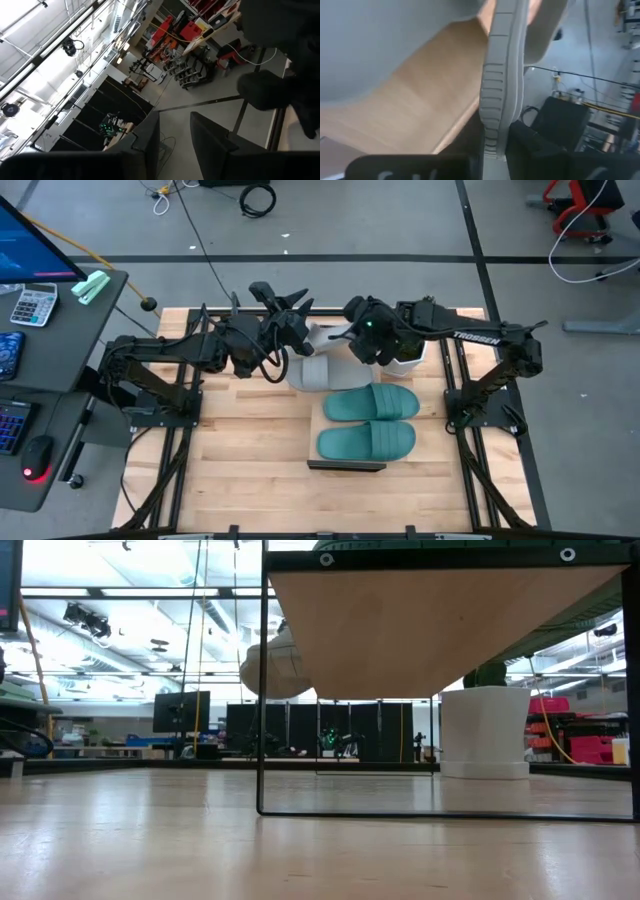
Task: Pick and place slides into the shelf
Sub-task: Put the gray slide on the shelf
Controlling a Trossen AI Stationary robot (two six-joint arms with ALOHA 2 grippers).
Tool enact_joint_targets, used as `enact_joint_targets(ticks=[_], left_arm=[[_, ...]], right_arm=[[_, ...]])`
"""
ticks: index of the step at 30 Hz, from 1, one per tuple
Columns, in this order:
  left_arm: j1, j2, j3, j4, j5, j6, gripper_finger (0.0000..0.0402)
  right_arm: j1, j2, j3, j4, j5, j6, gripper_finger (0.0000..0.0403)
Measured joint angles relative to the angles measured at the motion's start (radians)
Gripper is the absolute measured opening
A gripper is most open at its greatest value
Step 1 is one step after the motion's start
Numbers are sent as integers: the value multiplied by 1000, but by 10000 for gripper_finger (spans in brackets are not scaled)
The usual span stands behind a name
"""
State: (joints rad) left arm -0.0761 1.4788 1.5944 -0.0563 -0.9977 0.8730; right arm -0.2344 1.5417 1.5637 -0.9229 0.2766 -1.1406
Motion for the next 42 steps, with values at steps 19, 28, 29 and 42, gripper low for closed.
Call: enact_joint_targets(ticks=[19, 28, 29, 42], left_arm=[[-7, 0, 0, 0, 32, -16, 108], [-7, 0, 0, 0, 53, -13, 107], [-7, 0, 0, 0, 53, -13, 107], [-7, 0, 0, 0, 53, -13, 107]], right_arm=[[-1, -1, -132, 71, 122, -17, 55], [3, -1, -130, -9, 122, -12, 56], [3, -1, -130, -19, 121, -12, 57], [3, 0, -130, -58, 88, -3, 62]])
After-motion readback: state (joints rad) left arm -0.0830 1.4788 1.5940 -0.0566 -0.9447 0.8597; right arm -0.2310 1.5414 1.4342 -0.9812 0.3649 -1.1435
